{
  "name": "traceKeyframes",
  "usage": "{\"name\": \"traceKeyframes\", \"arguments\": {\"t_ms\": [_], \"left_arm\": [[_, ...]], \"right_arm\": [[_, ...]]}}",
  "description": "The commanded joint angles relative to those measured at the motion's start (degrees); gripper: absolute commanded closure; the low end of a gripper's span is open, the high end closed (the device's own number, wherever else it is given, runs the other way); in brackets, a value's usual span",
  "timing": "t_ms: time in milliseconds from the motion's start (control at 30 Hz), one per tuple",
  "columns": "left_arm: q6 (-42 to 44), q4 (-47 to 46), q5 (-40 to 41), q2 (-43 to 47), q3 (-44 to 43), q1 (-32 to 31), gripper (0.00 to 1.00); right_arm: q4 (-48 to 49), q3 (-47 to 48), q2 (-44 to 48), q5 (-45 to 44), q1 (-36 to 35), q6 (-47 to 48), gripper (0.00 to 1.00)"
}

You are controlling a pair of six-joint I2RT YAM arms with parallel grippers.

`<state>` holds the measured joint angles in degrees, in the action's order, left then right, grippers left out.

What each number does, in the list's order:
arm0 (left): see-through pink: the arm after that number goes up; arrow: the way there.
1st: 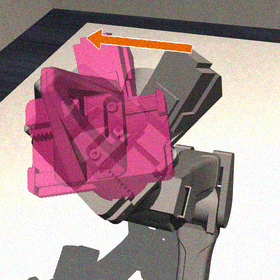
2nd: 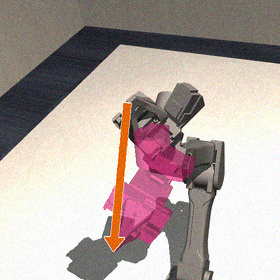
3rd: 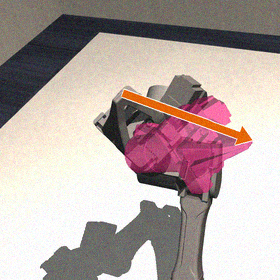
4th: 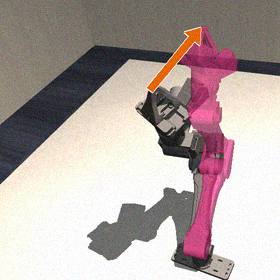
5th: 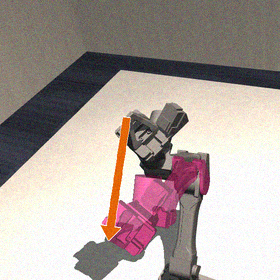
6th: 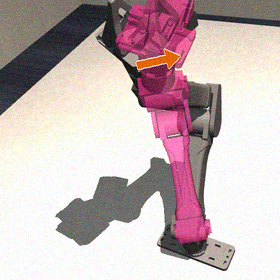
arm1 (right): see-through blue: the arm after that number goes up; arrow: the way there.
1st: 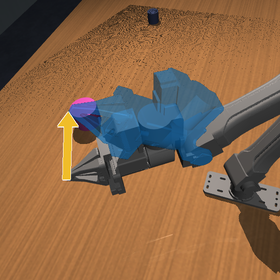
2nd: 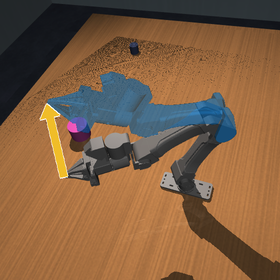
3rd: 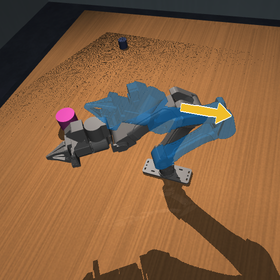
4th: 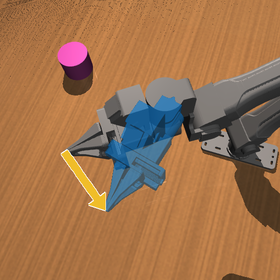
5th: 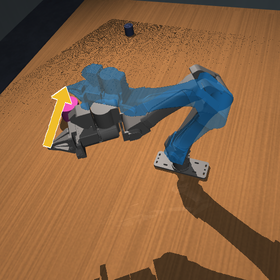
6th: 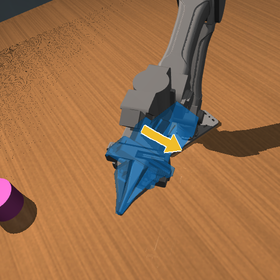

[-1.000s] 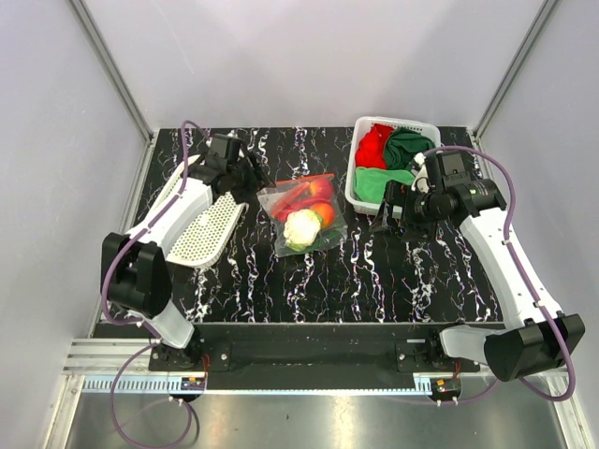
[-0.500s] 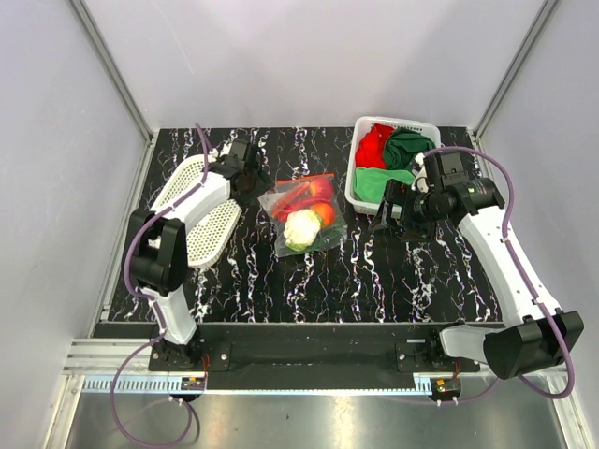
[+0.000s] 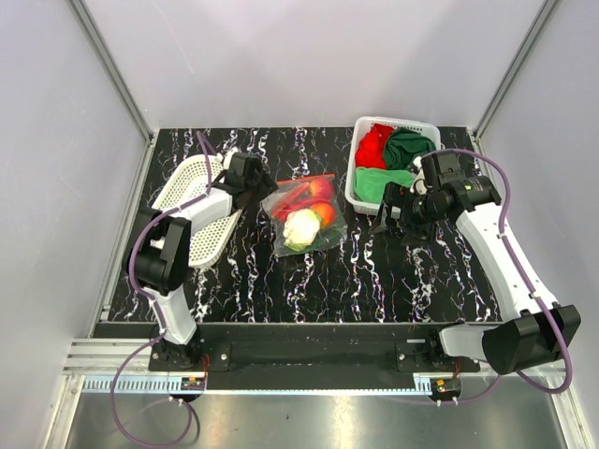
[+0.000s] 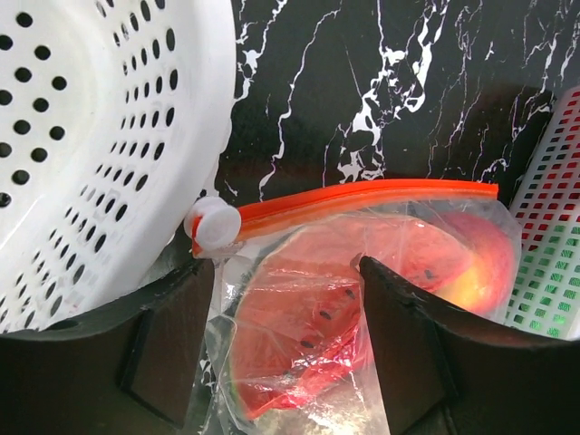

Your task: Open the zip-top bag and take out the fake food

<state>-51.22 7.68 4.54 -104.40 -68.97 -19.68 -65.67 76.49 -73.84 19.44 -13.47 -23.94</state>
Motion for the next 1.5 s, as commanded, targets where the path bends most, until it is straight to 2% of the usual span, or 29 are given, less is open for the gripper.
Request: {"name": "traceKeyframes", "arguments": {"t_ms": [0,167,267,300,400,433,467,667,833,967,1067,1200,1300,1467], "left_arm": [[2.09,-7.50,-0.32,1.30,2.78,0.26,0.30],[4.02,-13.39,-1.19,0.17,5.34,0.43,0.32],[5.43,-14.01,-2.25,-0.28,4.55,0.61,0.58],[6.04,-13.92,-2.25,0.59,4.37,0.61,0.73],[7.09,-12.79,-3.74,2.87,3.49,0.61,0.89],[7.54,-12.00,-4.18,3.41,2.88,0.61,0.98],[7.89,-10.68,-5.75,4.20,2.53,0.52,0.99],[11.14,-9.88,-12.52,14.11,4.37,0.00,1.00],[16.68,-7.86,-20.16,20.01,5.16,-0.71,1.00],[18.78,-5.84,-25.80,25.81,7.00,-0.88,1.00],[19.75,-6.27,-31.41,27.93,8.76,-1.50,1.00],[20.72,-6.80,-39.84,28.20,9.12,-3.08,1.00],[20.99,-6.89,-43.10,28.11,8.77,-3.52,1.00],[21.69,-4.00,-44.35,28.29,7.80,-3.70,1.00]], "right_arm": [[-0.25,2.00,0.37,-0.72,-0.32,0.57,0.00],[-0.16,1.29,0.89,-0.19,-0.32,-0.31,0.00],[0.01,1.29,1.42,-0.89,-0.32,-0.92,0.00],[0.19,1.03,1.77,-1.07,-0.32,-1.02,0.00],[1.33,0.33,2.30,-1.42,-0.24,-1.72,0.00],[2.03,0.24,2.30,-1.34,-0.32,-2.07,0.00],[2.56,0.07,2.39,-1.42,-0.32,-2.16,0.00],[10.11,-1.34,2.04,1.20,-0.32,-1.63,0.00],[25.81,-4.68,1.69,7.79,-0.32,-0.49,0.00],[33.05,-2.15,-1.82,9.30,-0.41,-0.31,0.00],[36.30,0.93,-4.72,12.10,-0.50,0.04,0.00],[46.21,1.12,-7.01,17.19,-2.52,-0.05,0.00],[52.11,0.59,-9.82,22.11,-3.75,0.56,0.00],[53.54,1.99,-14.91,24.06,-6.64,6.10,0.00]]}}
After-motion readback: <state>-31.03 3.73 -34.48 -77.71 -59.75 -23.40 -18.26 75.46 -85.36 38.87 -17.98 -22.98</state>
